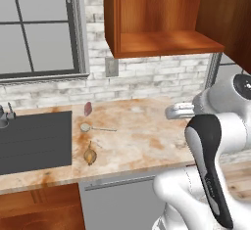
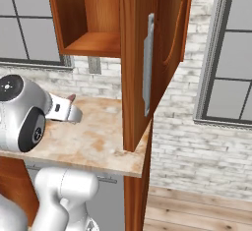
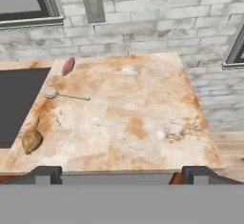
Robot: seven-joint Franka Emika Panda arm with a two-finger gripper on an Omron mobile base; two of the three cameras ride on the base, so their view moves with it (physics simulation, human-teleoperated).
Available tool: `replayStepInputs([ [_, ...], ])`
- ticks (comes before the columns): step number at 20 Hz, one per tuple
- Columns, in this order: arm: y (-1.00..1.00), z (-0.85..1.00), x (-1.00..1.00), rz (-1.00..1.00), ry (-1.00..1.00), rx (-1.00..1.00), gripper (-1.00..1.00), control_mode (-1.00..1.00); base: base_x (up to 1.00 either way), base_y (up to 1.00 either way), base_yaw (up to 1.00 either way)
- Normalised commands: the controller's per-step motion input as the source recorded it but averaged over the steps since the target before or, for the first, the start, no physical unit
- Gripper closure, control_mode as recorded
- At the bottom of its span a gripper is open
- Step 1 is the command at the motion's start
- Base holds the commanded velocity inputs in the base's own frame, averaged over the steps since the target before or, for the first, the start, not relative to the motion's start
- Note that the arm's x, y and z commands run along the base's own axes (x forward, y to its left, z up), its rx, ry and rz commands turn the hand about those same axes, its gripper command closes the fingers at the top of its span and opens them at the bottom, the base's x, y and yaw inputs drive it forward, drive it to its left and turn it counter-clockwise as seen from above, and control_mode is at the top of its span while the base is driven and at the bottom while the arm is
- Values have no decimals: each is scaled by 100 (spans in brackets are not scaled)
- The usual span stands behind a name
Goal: Open the cabinet. Pick the dish brush and place it next to the sink. Then close the cabinet.
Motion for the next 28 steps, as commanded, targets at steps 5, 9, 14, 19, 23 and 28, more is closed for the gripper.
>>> replayStepInputs([
  [5,-11,36,-10,0,-9,14,-100,-100,0,0,0],
  [9,-7,37,-13,0,-14,15,-100,-100,0,0,0],
  [14,-6,27,-5,-1,-14,12,-100,-100,0,0,0],
  [19,-4,27,-4,0,-12,12,-100,-100,0,0,0],
  [23,-5,25,-9,0,-10,12,-100,-100,0,0,0],
  [28,-9,23,-12,0,-6,12,-100,-100,0,0,0],
])
